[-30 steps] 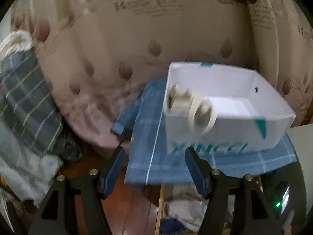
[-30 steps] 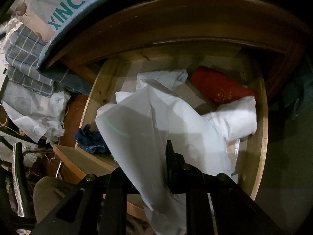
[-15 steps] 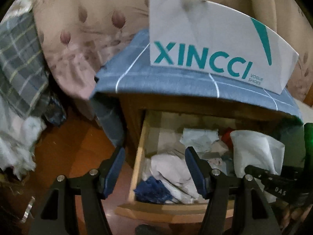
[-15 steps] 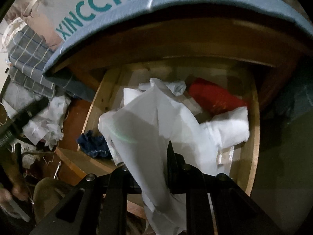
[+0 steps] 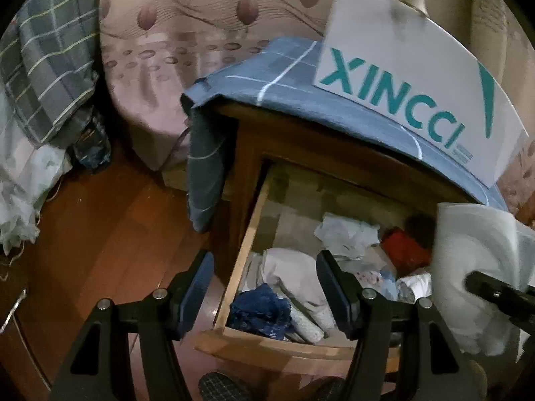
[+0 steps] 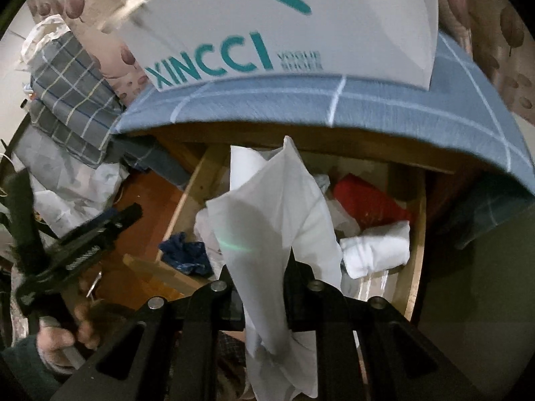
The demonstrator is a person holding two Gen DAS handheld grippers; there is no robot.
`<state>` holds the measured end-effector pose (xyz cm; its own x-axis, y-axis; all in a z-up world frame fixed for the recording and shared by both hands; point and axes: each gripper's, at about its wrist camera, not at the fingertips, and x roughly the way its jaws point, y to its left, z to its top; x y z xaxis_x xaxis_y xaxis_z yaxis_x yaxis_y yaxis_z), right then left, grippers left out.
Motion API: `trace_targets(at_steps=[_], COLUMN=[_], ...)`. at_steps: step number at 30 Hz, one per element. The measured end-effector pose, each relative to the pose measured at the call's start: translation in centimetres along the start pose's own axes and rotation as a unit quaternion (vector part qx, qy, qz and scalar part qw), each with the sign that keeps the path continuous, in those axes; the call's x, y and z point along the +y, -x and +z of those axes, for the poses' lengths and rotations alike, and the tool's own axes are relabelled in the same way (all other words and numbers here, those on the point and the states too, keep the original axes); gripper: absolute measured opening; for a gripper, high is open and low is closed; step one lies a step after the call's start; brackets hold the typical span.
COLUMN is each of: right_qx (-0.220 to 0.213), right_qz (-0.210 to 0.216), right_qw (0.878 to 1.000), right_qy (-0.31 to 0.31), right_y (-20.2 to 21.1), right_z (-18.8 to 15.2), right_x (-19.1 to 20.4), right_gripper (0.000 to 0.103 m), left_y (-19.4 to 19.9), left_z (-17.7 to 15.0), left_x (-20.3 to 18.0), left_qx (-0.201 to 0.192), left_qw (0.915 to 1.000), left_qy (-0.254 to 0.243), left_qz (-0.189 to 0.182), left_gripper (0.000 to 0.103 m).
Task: Take underwear out of drawer
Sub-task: 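Lift the white cloth out and drop it into the white box with the right tool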
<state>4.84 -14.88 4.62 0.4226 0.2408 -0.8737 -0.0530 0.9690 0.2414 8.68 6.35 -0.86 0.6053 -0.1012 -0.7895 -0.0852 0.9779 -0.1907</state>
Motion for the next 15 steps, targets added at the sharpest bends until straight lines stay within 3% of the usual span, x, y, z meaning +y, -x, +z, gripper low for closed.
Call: trace_targets(at_steps=[7,15], right_qx=[-0.02,-0.076], right_qz=[0.008,0.013], right_qw=[1.0,0.996], right_qy=[0.016,0.04], right_y=[4.0,10.7], right_z=[0.9,4.3], right_x=[2.1,4.4], right_gripper=[0.014,0.013], left_y=[-0.1,0.0], left_z=[0.0,-0.2], left_x=[0.5,-0.4], left_qx=[0.002,-0.005], left_qw=[0.9998,1.0], left_qy=[0.021,0.001], left_qz=[0.0,0.006], left_gripper=[0.066,0.066])
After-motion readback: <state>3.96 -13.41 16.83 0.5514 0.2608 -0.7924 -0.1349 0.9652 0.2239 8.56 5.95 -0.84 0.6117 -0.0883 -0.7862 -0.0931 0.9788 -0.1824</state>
